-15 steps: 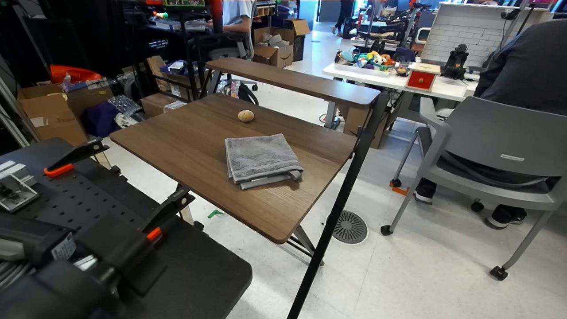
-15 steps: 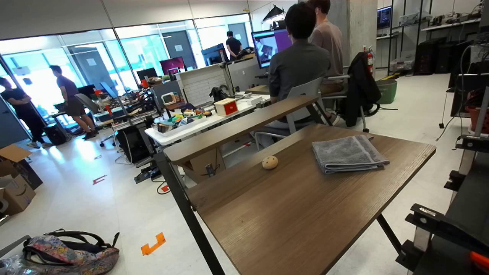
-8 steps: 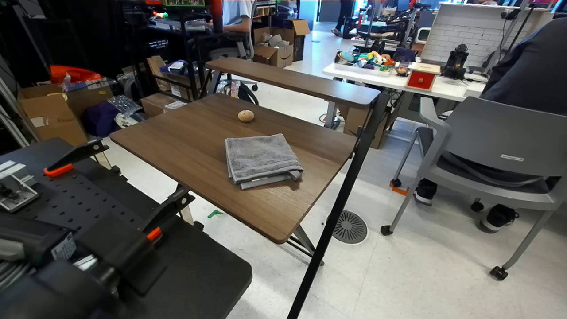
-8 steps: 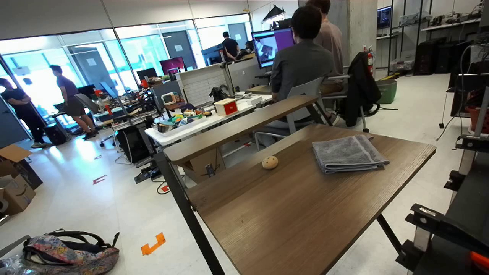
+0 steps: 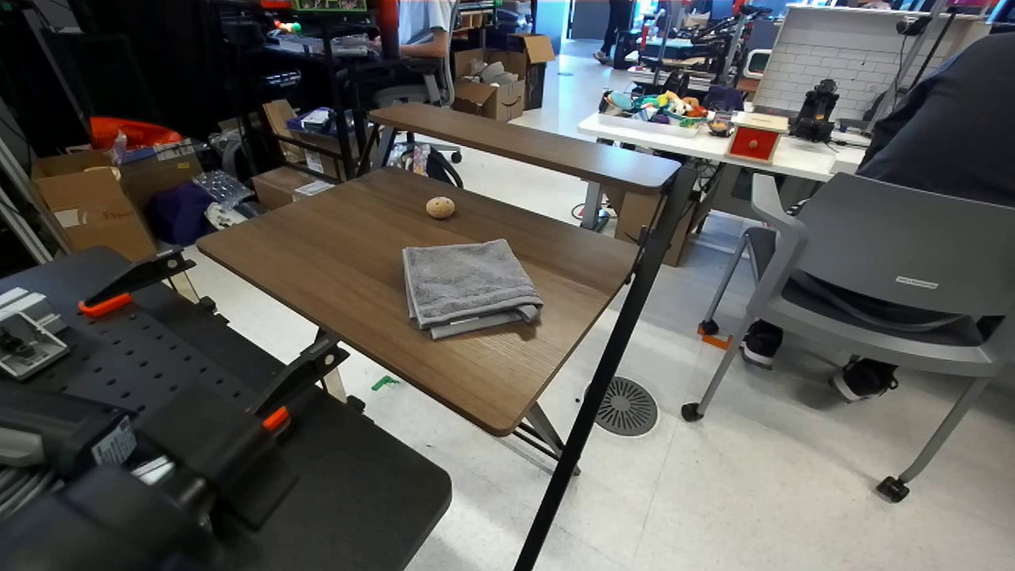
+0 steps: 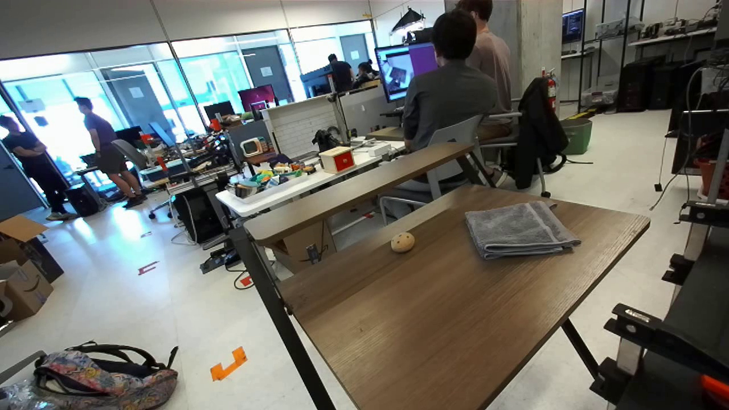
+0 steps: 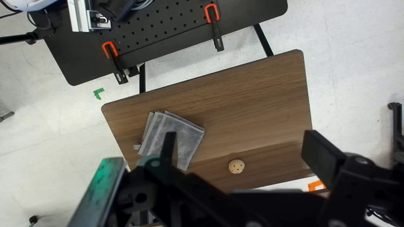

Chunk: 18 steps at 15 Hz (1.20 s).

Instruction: Use the towel to wipe the table, then move the brown object closer to you

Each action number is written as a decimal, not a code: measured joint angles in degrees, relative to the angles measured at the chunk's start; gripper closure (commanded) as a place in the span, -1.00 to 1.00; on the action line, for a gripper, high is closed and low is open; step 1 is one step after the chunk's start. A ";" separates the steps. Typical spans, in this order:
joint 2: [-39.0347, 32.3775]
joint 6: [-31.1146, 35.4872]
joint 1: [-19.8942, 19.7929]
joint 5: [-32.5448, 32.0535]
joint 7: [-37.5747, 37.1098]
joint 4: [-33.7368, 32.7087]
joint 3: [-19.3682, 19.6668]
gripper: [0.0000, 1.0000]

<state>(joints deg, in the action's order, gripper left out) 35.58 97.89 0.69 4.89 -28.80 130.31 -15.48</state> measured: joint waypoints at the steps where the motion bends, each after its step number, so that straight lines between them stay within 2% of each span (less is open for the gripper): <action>1: 0.00 0.00 0.00 0.00 0.00 0.00 0.00 -1.00; 15: -0.02 0.09 0.03 0.10 0.11 0.11 0.07 -1.00; 18: -0.01 0.91 1.68 5.14 4.96 0.14 2.72 -1.00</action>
<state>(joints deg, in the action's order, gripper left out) 35.57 98.80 2.37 10.03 -23.84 130.45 -12.76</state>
